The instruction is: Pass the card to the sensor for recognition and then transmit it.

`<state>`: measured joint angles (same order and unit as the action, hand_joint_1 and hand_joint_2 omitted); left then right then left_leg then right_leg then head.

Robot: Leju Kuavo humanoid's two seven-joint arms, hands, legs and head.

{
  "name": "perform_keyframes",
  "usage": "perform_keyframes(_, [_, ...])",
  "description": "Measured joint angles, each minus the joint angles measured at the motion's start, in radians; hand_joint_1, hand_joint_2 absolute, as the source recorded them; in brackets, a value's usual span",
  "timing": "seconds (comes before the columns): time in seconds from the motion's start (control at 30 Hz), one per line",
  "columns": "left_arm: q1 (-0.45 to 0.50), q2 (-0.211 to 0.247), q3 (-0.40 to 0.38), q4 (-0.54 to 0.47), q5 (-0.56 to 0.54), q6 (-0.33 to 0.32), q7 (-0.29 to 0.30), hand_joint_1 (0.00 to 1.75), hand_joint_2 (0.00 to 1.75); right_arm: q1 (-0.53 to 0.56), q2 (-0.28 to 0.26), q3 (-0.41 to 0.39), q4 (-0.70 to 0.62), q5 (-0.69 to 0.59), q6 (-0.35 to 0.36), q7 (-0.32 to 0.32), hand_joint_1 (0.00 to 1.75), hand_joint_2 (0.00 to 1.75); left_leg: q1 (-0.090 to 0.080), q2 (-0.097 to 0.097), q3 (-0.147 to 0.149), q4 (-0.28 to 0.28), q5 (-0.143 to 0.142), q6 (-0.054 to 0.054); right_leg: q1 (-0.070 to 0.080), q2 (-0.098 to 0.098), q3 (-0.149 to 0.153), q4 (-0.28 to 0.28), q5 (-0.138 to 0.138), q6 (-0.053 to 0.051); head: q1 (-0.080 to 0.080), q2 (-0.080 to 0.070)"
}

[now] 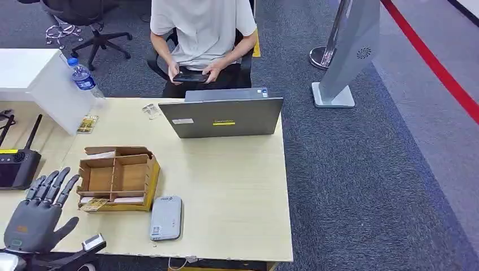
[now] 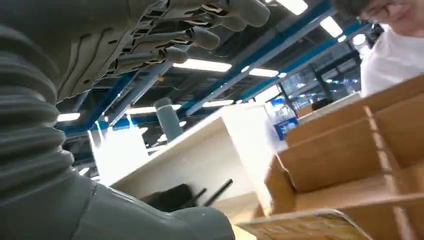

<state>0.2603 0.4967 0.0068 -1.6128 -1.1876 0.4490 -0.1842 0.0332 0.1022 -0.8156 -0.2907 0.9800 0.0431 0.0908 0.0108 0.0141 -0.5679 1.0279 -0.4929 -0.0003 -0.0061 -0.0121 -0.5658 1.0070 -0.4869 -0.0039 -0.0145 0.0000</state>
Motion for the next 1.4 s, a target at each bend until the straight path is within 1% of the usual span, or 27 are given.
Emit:
perform_keyframes(0.1, [-0.047,-0.018,-0.053,0.044,-0.011,-0.009,0.012,0.00,1.75,-0.003,0.000,-0.001,0.000,0.006,0.001,0.000,0.00,1.75,0.000,0.000,0.000,0.000,0.000,0.000,0.000,0.000,0.000,0.000,0.000,0.000,0.000,0.000])
perform_keyframes(0.23, [-0.091,-0.035,-0.101,0.077,-0.012,-0.010,0.028,0.00,1.75,-0.006,0.000,-0.007,0.001,0.016,0.002,0.000,0.00,1.75,0.000,0.000,0.000,0.000,0.000,0.000,0.000,0.000,0.000,0.000,0.000,0.000,0.000,0.000])
perform_keyframes(0.47, [-0.129,-0.050,-0.141,0.107,-0.001,-0.018,0.052,0.00,1.75,-0.008,0.000,-0.018,0.001,0.030,0.002,-0.001,0.00,1.75,0.000,0.001,0.000,0.000,0.000,0.000,0.000,0.001,-0.001,0.000,0.000,0.000,0.000,0.000])
perform_keyframes(0.73, [-0.131,-0.054,-0.144,0.116,0.010,-0.024,0.084,0.00,1.75,-0.008,0.000,-0.030,0.001,0.047,0.003,-0.002,0.00,1.75,0.000,0.001,0.000,0.000,0.000,0.000,0.000,0.001,-0.001,0.000,0.000,0.000,0.000,0.000])
perform_keyframes(0.83, [-0.126,-0.054,-0.143,0.116,0.010,-0.033,0.114,0.00,1.75,-0.008,0.000,-0.043,0.000,0.055,0.005,-0.002,0.00,1.75,0.000,0.001,0.000,0.000,0.000,0.000,0.000,0.001,-0.001,0.000,0.000,0.000,0.000,0.000])
perform_keyframes(0.93, [-0.120,-0.054,-0.133,0.116,0.011,-0.045,0.130,0.00,1.75,-0.007,0.000,-0.053,0.000,0.069,0.010,-0.001,0.00,1.75,0.000,0.001,0.000,0.000,0.000,0.000,0.000,0.001,-0.001,0.000,0.000,0.000,0.000,0.000])
perform_keyframes(1.27, [-0.109,-0.061,-0.086,0.116,0.019,-0.071,0.134,0.00,1.75,-0.008,0.000,-0.098,-0.008,0.107,0.017,-0.001,0.00,1.75,0.000,0.000,0.000,0.000,0.000,0.000,0.000,0.001,-0.001,0.000,0.000,0.000,0.000,0.000])
perform_keyframes(1.3, [-0.108,-0.063,-0.083,0.116,0.019,-0.072,0.134,0.10,1.75,-0.008,0.000,-0.100,-0.009,0.108,0.017,-0.001,0.00,1.75,0.000,0.000,0.000,0.000,0.000,0.000,0.000,0.001,-0.001,0.000,0.000,0.000,0.000,0.000])
perform_keyframes(1.33, [-0.108,-0.064,-0.082,0.116,0.019,-0.075,0.134,1.75,1.75,-0.008,0.000,-0.101,-0.010,0.108,0.017,-0.001,0.00,1.75,0.000,0.000,0.000,0.000,0.000,0.000,0.000,0.001,-0.001,0.000,0.000,0.000,0.000,0.000])
perform_keyframes(1.4, [-0.107,-0.066,-0.082,0.116,0.022,-0.098,0.141,1.75,1.75,-0.008,0.000,-0.106,-0.012,0.118,0.019,-0.001,0.00,1.75,0.000,0.000,0.000,0.000,0.000,0.000,0.000,0.001,-0.001,0.000,0.000,0.000,0.000,0.000])
